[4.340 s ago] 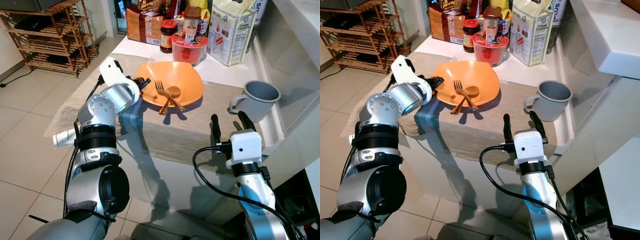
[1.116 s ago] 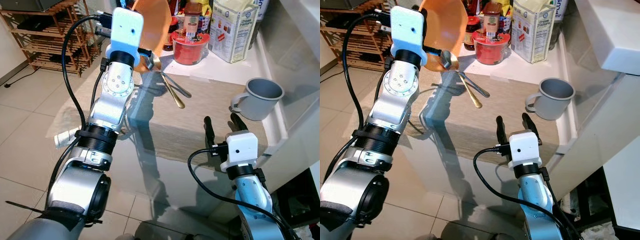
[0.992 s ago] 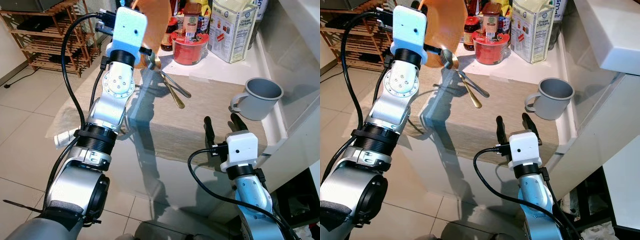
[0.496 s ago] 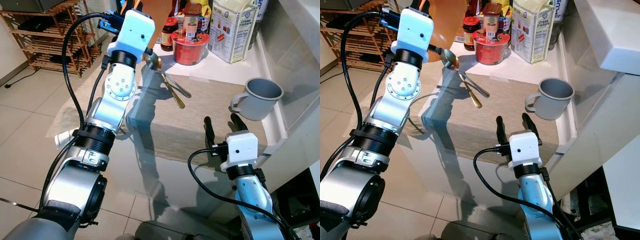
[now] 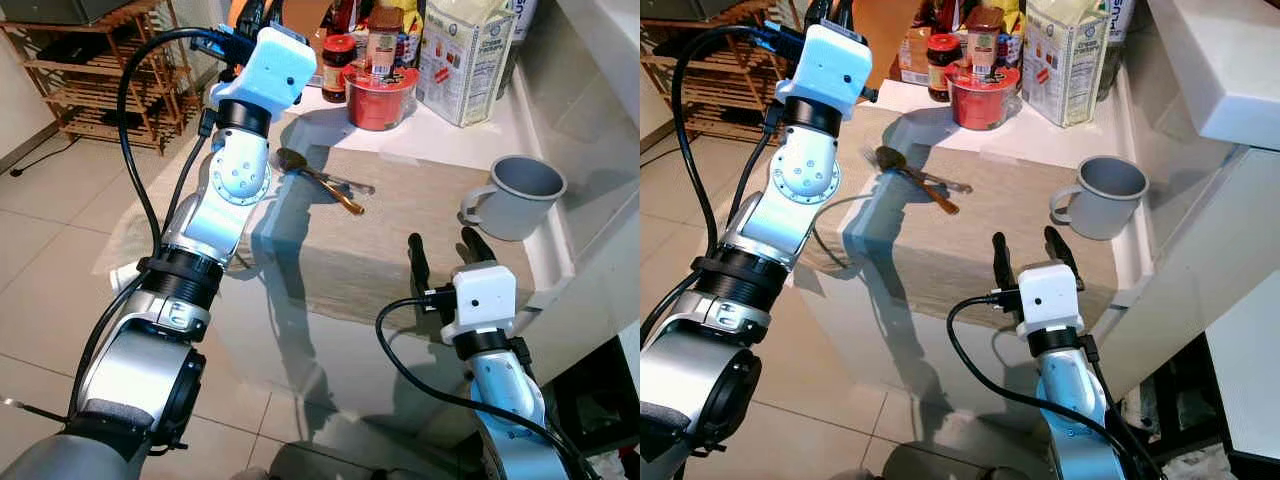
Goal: Setting the table
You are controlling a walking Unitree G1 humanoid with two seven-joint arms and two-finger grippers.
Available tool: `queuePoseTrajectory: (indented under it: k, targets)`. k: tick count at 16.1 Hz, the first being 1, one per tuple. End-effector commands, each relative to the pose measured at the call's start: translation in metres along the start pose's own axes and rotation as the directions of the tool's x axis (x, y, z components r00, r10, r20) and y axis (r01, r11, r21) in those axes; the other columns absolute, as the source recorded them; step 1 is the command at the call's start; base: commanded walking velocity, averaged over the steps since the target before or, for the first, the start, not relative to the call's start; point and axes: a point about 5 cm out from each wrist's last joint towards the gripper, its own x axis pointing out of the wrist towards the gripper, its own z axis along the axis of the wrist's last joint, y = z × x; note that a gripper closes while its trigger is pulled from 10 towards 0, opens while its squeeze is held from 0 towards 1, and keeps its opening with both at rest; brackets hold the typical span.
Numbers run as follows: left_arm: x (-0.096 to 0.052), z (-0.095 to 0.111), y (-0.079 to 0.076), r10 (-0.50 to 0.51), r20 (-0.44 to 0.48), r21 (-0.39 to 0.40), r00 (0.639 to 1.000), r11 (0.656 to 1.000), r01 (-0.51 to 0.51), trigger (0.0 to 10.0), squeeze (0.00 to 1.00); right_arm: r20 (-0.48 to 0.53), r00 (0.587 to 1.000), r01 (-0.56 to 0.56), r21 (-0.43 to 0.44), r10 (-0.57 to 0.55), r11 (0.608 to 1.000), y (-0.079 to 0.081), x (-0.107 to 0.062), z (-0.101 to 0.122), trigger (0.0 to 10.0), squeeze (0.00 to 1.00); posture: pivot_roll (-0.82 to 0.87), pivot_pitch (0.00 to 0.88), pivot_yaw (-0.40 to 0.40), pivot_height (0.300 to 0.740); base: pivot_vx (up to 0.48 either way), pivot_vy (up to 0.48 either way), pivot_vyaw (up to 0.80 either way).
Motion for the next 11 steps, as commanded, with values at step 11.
queuePoseTrajectory:
  k: [11]
  targets:
    - [-0.019, -0.029, 0.002, -0.173, -0.377, -0.569, 0.910, 0.819, -0.080, 0.0, 0.00, -0.018, 0.999, -0.027, -0.025, 0.027, 0.999, -0.003, 0.005, -0.009, 10.0, 0.00, 0.02, 0.000, 0.018, 0.740, 0.000, 0.000, 0.00]
